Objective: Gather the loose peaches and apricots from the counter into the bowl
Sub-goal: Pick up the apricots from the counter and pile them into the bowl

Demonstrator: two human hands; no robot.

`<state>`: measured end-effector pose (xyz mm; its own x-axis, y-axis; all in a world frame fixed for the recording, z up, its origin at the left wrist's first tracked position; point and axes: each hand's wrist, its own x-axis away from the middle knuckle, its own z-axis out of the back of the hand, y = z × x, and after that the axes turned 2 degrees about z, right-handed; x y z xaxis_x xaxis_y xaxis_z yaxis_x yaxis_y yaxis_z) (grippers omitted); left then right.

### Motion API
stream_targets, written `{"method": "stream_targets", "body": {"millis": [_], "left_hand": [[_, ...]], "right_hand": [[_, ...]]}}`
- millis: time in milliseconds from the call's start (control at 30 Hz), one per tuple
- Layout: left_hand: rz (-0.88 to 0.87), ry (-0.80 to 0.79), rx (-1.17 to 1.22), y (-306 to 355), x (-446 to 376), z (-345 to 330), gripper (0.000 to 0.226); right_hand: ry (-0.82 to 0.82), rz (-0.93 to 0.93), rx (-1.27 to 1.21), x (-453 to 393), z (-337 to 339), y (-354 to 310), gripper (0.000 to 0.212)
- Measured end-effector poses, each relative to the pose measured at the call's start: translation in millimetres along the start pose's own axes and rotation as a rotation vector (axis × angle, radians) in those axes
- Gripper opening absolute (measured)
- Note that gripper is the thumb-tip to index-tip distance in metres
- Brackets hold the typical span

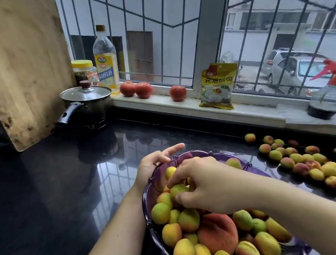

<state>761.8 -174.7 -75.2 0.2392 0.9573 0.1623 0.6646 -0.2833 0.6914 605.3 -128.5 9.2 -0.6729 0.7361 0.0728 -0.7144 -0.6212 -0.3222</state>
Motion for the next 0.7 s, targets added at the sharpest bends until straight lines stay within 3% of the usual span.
{"method": "stream_targets", "body": {"millis": [200, 433, 500, 567, 633, 700], "left_hand": [[-0.001, 0.015, -0.010, -1, -1, 1, 0.068], [0.004, -0.005, 0.005, -1, -1, 3, 0.066], [0.012, -0.012, 0.004, -2, -2, 4, 0.066], [0.018, -0.026, 0.008, -3, -4, 6, 0.066], [0.031, -0.043, 0.004, -2, -6, 8, 0.065], [0.042, -0.060, -0.010, -2, -7, 10, 0.066]], "right_hand": [[-0.096, 0.080, 0.193, 3, 6, -3, 0.036], [-0.046, 0.082, 0.098, 6, 3, 4, 0.037], [0.075, 0.108, 0.030, 10, 1, 8, 0.034], [0.296, 0.089, -0.083, 14, 8, 19, 0.023], [0.549, -0.017, -0.163, 12, 21, 48, 0.013], [0.736, -0.186, -0.191, 5, 30, 97, 0.018]]}}
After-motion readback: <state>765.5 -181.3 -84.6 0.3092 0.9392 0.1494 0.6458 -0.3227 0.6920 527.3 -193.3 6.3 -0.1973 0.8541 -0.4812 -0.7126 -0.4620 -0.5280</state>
